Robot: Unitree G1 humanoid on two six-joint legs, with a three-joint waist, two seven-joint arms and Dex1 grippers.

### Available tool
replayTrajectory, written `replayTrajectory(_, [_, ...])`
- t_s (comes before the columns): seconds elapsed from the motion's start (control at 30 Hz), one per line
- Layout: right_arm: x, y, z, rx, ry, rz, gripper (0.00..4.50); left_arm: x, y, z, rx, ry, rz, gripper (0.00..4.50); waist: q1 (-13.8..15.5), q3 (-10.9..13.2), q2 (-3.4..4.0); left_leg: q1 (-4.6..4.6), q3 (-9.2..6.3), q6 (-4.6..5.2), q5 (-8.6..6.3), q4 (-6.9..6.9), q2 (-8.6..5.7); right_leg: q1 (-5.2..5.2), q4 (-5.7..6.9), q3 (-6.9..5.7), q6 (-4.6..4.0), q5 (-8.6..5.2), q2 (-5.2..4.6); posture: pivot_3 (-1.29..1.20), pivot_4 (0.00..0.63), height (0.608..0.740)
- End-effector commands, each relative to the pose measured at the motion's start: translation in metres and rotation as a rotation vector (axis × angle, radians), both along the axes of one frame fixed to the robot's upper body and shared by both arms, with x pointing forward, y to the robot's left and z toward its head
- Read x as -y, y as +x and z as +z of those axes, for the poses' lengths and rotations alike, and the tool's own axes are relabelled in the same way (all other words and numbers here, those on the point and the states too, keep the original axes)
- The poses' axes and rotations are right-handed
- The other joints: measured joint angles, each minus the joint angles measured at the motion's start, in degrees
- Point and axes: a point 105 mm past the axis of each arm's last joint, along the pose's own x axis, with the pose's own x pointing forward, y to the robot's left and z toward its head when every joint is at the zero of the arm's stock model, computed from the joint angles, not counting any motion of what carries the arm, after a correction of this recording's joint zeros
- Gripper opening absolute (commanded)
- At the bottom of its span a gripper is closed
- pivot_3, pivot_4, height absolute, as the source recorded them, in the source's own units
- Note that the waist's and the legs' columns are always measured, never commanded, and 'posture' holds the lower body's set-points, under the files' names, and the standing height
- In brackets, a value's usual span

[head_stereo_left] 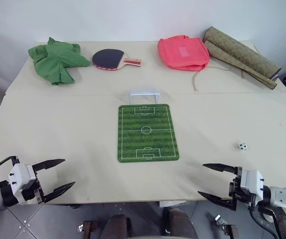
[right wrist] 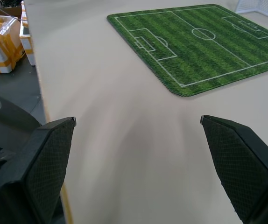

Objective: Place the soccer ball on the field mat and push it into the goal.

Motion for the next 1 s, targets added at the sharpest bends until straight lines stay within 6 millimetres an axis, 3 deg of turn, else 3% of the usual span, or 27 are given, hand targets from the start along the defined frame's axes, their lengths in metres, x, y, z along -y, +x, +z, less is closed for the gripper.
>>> replayTrajectory(0.03, [0.002,-0.001,0.008,0.027,0.032,-0.019,4.48,0.009,0.001,0.016,0.019,-0.052,-0.032,4.5,-0.02,0.0,0.0,0.0,0.0,0.0,0.0,0.0,0.0,0.0,0.0,0.0,0.0,0.0,0.0,0.0,0.15,0.74])
replayTrajectory(0.1, [0.005,0.001,0.014,0.038,0.06,-0.063,4.48,0.023,0.002,0.029,-0.006,-0.15,-0.081,4.5,0.0,0.0,0.0,-0.02,-0.02,0.0,0.0,-0.01,0.01,0.0,0.0,-0.01,0.0,0.0,0.0,0.0,0.15,0.74])
replayTrajectory(0.23, [0.037,0.005,0.047,0.105,0.182,-0.32,4.48,0.055,0.016,0.072,0.058,-0.344,-0.214,4.5,0.85,0.02,0.03,-0.02,-0.21,0.0,0.0,0.09,0.01,0.01,0.08,-0.01,0.0,0.0,-0.07,0.0,0.15,0.74])
replayTrajectory(0.4, [0.089,-0.007,0.06,0.155,0.227,-0.622,4.48,0.088,0.018,0.086,0.048,-0.409,-0.363,4.5,1.16,-0.01,0.07,0.01,-0.21,0.0,0.0,0.04,-0.07,0.02,0.08,0.03,0.01,0.01,-0.07,0.0,0.15,0.74])
replayTrajectory(0.47, [0.111,-0.01,0.061,0.166,0.249,-0.74,4.48,0.098,0.022,0.092,0.059,-0.415,-0.411,4.5,1.13,-0.01,0.07,0.0,-0.03,0.0,0.0,0.02,-0.06,0.01,0.06,0.03,0.01,0.01,-0.03,0.0,0.15,0.74])
replayTrajectory(0.63, [0.137,-0.015,0.043,0.09,0.208,-0.826,4.48,0.113,0.027,0.105,0.098,-0.426,-0.472,4.5,0.91,-0.02,0.08,0.04,0.08,0.0,0.0,0.03,-0.04,0.02,0.07,0.11,0.0,0.01,0.02,0.0,0.15,0.74])
replayTrajectory(0.73, [0.139,-0.005,0.039,0.055,0.189,-0.806,4.48,0.115,0.029,0.105,0.096,-0.423,-0.475,4.5,0.56,-0.04,0.12,0.05,0.14,0.0,0.0,0.03,-0.04,0.0,0.07,0.17,0.0,0.01,0.02,0.0,0.15,0.74])
replayTrajectory(1.0, [0.129,0.052,0.04,-0.094,0.165,-0.771,4.48,0.113,0.028,0.1,0.07,-0.42,-0.46,4.5,-0.27,-0.04,0.13,0.11,0.2,-0.01,0.01,0.11,0.01,-0.03,0.18,0.24,-0.01,0.01,0.04,0.0,0.15,0.74])
